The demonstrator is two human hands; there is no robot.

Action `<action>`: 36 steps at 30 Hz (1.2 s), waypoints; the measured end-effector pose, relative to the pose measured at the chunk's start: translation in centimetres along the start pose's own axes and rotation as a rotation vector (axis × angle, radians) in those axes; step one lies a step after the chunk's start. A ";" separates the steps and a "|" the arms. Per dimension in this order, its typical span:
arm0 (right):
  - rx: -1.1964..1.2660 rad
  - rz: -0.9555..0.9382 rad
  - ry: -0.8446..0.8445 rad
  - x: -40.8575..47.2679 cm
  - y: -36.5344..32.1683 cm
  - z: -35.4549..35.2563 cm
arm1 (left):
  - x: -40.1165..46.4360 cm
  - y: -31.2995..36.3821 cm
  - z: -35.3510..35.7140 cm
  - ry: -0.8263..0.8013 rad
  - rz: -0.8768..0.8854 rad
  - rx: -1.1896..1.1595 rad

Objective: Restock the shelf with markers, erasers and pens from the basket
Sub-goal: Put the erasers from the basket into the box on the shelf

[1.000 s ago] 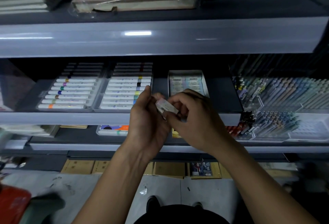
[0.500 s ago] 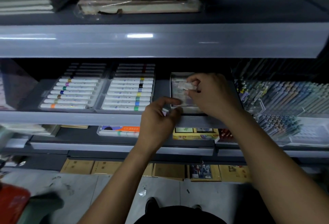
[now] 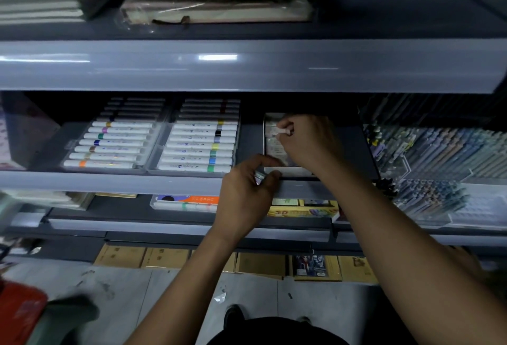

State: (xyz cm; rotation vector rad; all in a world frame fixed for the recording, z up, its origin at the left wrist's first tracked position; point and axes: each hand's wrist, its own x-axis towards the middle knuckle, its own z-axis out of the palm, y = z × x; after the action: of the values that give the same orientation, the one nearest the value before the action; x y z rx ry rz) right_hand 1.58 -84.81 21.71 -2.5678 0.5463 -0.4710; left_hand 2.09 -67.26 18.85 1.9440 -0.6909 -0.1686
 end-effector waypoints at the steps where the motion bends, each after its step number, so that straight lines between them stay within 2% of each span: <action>1: -0.003 0.021 -0.002 0.2 -0.1 0.1 | 0.0 0.0 0.0 0.001 0.001 0.000; 4: -0.028 0.057 -0.011 0.4 -0.2 0.0 | 0.0 0.1 0.0 0.000 0.001 -0.004; 8: 0.048 0.016 -0.011 -0.1 -0.2 -0.3 | -0.3 0.5 0.0 -0.026 -0.063 -0.087; 15: 0.223 -0.145 0.185 -3.6 -0.3 -1.9 | -1.0 1.8 -1.4 -0.224 -0.272 -0.892; 18: 0.339 -0.206 0.131 -5.8 -0.8 -2.2 | -1.1 2.5 -1.7 -0.241 -0.298 -1.142; 22: 0.423 -0.294 0.012 -8.3 -1.9 -1.9 | -1.2 3.4 -1.8 -0.250 -0.322 -1.323; 27: 0.229 -0.349 0.077 -8.6 -2.1 -1.8 | -1.4 3.8 -1.9 -0.216 -0.366 -1.376; 33: 0.581 -0.174 -0.004 -7.9 -1.6 -2.4 | -1.3 3.6 -1.7 -0.253 -0.286 -1.240; 36: 0.633 -0.107 0.018 -7.4 -1.1 -3.2 | -1.1 2.9 -1.6 -0.228 -0.269 -0.983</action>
State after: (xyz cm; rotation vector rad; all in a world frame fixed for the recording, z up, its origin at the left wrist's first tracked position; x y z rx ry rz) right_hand -5.86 -81.78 23.21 -1.9898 0.2138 -0.5929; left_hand 0.67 -66.29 21.89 1.0575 -0.3624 -0.7533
